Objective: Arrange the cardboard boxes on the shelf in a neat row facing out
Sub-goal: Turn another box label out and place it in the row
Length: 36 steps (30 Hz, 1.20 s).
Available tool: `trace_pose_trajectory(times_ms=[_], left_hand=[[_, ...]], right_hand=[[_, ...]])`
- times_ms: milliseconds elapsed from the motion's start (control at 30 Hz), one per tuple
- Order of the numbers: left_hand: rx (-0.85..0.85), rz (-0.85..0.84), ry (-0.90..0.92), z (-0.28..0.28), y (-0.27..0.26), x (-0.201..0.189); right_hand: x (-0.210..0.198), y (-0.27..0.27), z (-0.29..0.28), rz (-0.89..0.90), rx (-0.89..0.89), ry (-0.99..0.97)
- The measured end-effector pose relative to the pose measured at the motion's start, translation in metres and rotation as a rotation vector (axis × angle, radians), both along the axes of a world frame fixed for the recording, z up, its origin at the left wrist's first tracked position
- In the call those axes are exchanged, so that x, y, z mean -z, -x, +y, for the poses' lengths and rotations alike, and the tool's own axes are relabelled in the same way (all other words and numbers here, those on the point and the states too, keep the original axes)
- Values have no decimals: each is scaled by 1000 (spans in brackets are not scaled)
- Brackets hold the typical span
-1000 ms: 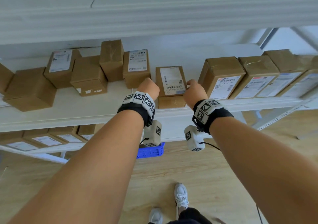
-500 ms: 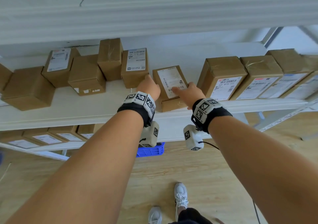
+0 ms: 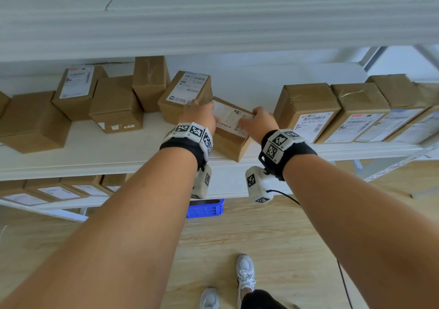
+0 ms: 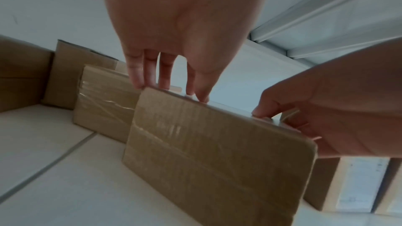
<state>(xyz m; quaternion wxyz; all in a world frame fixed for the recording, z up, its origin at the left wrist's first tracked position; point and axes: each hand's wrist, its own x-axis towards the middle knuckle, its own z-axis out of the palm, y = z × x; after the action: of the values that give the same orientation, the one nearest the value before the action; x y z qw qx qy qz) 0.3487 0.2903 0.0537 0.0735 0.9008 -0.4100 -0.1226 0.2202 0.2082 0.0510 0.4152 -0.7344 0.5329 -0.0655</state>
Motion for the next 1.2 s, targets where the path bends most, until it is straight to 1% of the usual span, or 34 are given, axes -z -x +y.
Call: trace_pose_trajectory(times_ms=[200, 300, 400, 500, 567, 600, 667, 733, 833, 933, 1000, 1067, 1200], left_hand=[[-48, 12, 47, 12, -2, -3], [-87, 89, 34, 13, 2, -5], [-102, 136, -13, 11, 5, -11], [-75, 51, -88, 12, 4, -18], [-41, -1, -130, 11, 3, -19], [-26, 13, -138, 11, 2, -19], [-21, 112, -130, 11, 1, -19], [-33, 188, -106, 13, 2, -19], [-49, 260, -104, 17, 5, -14], [-66, 330, -57, 18, 6, -10], [-94, 363, 8, 17, 6, -11], [-98, 372, 90, 15, 6, -15], [-119, 328, 256, 12, 10, -26]], right_hand=[[0, -1, 4, 77, 136, 12], [2, -1, 10, 118, 145, -8], [2, -1, 15, 74, 117, -69], [0, -1, 17, 27, 45, -10], [-2, 0, 17, 18, 39, 28], [-3, 1, 17, 14, 60, 14], [-4, 2, 20, 32, 93, -42], [-2, 2, 23, 68, 52, -99], [0, 3, 29, 52, 22, -132], [-4, 2, 30, 23, 20, -164], [-11, 1, 29, 9, 33, -133], [-17, 3, 25, -14, 58, -43], [-29, 8, 20, -101, 70, 129]])
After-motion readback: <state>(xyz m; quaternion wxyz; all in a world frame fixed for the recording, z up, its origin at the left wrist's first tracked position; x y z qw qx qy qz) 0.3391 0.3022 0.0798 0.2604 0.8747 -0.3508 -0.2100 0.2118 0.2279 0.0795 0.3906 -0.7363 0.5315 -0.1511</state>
